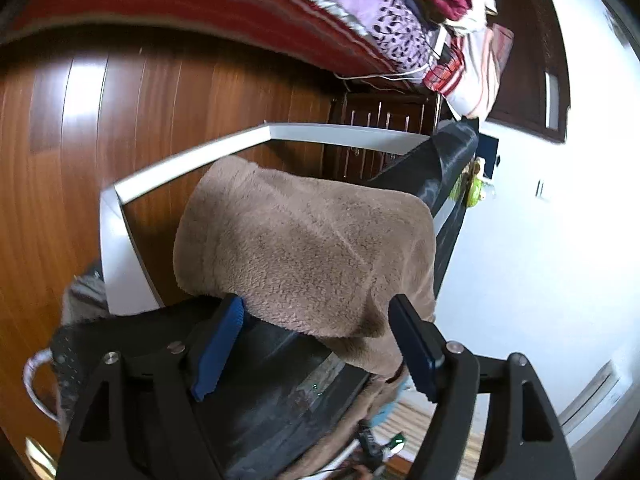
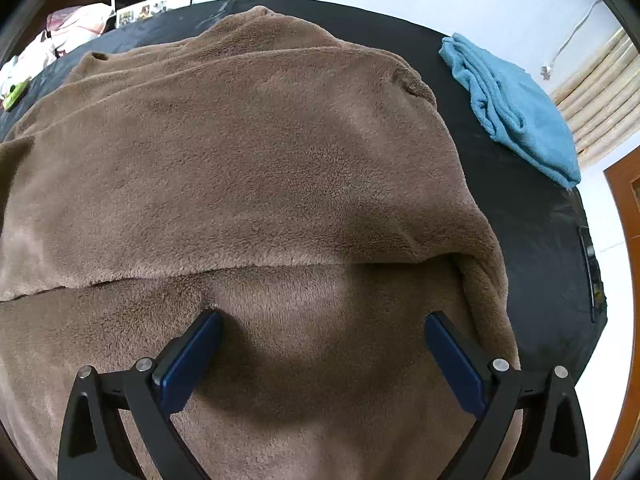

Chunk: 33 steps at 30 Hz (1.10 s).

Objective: Fold clothes
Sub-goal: 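Grasp the hanging sweatshirt side with the left gripper and lift it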

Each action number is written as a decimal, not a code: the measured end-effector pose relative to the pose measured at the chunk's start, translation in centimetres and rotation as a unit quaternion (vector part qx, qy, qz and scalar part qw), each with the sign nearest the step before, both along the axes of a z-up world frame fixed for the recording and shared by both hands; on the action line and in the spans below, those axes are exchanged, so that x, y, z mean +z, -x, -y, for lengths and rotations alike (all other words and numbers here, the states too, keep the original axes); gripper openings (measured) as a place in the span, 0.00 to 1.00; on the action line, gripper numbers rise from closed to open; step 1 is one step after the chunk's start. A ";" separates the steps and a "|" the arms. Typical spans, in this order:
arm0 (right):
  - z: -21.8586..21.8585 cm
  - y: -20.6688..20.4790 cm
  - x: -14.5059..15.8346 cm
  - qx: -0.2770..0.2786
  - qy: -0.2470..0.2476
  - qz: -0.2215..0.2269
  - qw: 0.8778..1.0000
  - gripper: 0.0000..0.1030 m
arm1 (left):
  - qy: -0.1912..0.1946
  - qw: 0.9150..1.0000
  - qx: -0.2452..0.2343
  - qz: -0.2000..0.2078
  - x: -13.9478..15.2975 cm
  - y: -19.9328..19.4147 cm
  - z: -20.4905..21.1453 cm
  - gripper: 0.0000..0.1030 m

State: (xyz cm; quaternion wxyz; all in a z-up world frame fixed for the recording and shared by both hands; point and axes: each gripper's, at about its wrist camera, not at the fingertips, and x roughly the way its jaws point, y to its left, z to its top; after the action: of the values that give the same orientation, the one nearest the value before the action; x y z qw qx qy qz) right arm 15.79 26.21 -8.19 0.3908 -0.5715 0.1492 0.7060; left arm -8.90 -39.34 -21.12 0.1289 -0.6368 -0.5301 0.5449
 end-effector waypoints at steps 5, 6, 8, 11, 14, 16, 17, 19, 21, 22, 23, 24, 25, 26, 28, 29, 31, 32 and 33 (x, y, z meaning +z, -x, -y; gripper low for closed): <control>0.0 -0.2 0.0 -0.010 0.002 -0.006 1.000 0.99 | -0.028 0.999 0.029 0.027 -0.8 -0.2 0.9 0.78; 0.0 -0.2 0.0 -0.010 -0.001 -0.004 1.000 0.99 | -0.031 0.999 0.031 0.032 -1.0 -0.1 1.0 0.78; 0.2 0.0 0.0 -0.007 -0.007 0.000 1.000 0.99 | -0.027 0.998 0.032 0.041 -1.6 0.3 0.9 0.78; 0.4 0.1 0.1 -0.004 -0.012 0.005 1.000 0.99 | -0.028 0.998 0.032 0.053 -2.5 0.9 0.4 0.79; 0.4 0.0 0.2 -0.008 -0.010 0.003 1.000 0.99 | -0.038 0.997 0.034 0.065 -3.6 1.6 -0.4 0.79; 0.4 -0.2 0.2 -0.015 -0.005 -0.003 1.000 0.99 | -0.040 0.996 0.039 0.068 -4.0 2.1 -0.5 0.79; 0.3 -0.3 0.2 -0.017 -0.004 -0.005 1.000 0.99 | -0.041 0.996 0.042 0.067 -4.1 2.2 -0.4 0.78; 0.1 -0.5 0.1 -0.022 -0.002 -0.008 1.000 0.99 | -0.042 0.996 0.048 0.064 -4.2 2.6 -0.4 0.78; 0.1 -0.6 0.1 -0.023 -0.002 -0.010 1.000 0.99 | -0.038 0.996 0.050 0.056 -4.1 3.0 -0.4 0.77; 0.0 -0.6 0.1 -0.023 -0.002 -0.011 1.000 0.99 | -0.036 0.997 0.051 0.053 -4.1 3.1 -0.3 0.76; 0.0 -0.7 0.0 -0.023 -0.001 -0.012 1.000 0.99 | -0.035 0.997 0.054 0.050 -4.0 3.1 -0.2 0.72; -0.1 -0.7 0.0 -0.023 0.000 -0.014 1.000 0.99 | -0.033 0.997 0.057 0.048 -4.0 3.2 -0.1 0.68; -0.2 -0.8 0.0 -0.023 0.001 -0.015 1.000 0.99 | -0.031 0.997 0.060 0.045 -4.0 3.3 0.0 0.60; -0.2 -0.8 0.0 -0.023 0.003 -0.017 1.000 0.99 | -0.030 0.997 0.062 0.041 -3.9 3.4 0.1 0.56; -0.4 -0.9 0.0 -0.024 0.005 -0.021 0.999 0.99 | -0.027 0.997 0.065 0.034 -3.7 3.5 0.2 0.50; -0.6 -0.9 -0.1 -0.024 0.006 -0.023 0.999 0.99 | -0.027 0.997 0.068 0.030 -3.6 3.5 0.3 0.45; -1.0 -1.0 -0.2 -0.023 0.008 -0.025 0.999 0.99 | -0.033 0.996 0.077 0.018 -3.2 3.6 0.5 0.34; -1.0 -0.9 -0.2 -0.022 0.008 -0.026 0.999 0.99 | -0.035 0.996 0.081 0.013 -2.9 3.7 0.6 0.25; -1.1 -0.9 -0.2 -0.020 0.008 -0.026 0.999 0.99 | -0.036 0.996 0.086 0.006 -2.6 3.7 0.6 0.22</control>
State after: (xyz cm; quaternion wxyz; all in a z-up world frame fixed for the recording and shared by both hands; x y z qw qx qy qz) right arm 16.72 27.29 -8.38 0.3963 -0.5530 0.1763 0.7114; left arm -12.62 -39.94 -23.70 0.1008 -0.5869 -0.6031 0.5307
